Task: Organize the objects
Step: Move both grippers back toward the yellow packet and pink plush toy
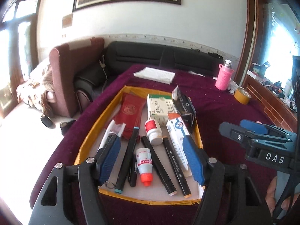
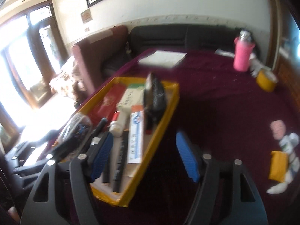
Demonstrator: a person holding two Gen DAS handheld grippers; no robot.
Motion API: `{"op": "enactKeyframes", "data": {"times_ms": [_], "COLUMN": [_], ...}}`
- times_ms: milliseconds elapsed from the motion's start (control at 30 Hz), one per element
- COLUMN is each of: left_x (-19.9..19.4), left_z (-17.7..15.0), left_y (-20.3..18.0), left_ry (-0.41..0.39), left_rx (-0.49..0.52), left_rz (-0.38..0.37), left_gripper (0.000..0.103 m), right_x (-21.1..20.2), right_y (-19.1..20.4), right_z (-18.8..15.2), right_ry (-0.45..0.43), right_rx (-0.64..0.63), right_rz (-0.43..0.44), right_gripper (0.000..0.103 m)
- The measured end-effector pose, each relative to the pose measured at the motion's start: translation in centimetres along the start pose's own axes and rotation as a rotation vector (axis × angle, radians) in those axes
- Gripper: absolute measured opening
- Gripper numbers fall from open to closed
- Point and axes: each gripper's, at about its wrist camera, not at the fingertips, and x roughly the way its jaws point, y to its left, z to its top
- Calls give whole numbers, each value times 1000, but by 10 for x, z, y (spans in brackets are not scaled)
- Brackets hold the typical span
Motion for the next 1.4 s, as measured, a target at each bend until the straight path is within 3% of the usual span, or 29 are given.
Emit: {"op": "enactKeyframes", "data": {"times_ms": [100, 267, 433, 800, 1033, 1233, 1400], "left_x": [-12, -20, -22, -20, -3, 23, 64], "left_z": [0, 2, 4, 5, 5, 0, -19], "left_y": [-10, -22, -41, -106, -140, -182, -209], "left_ry": [-44, -43, -22, 5, 75, 166, 285], "left_rx": [21, 7, 12, 153, 192, 239, 248], "left_rz": [46, 46, 25, -21, -82, -209, -273], "left_gripper": [70, 73, 73, 73, 73, 73, 72], "right_x": [-16, -25, -42, -55, -56, -74, -89], "right_y": [-20, -38, -56, -105, -136, -205, -295], "right_z": [-7, -14, -22, -33, -37, -33, -37], "right_ry": [-42, -67, -88, -108, -93, -68, -44], "right_rx": [-23, -16, 0, 81, 121, 231, 413], "right_rz": [-92, -167, -202, -239, -268, -263, -212], "right_gripper": [76, 76, 78, 80, 80, 80, 80]}}
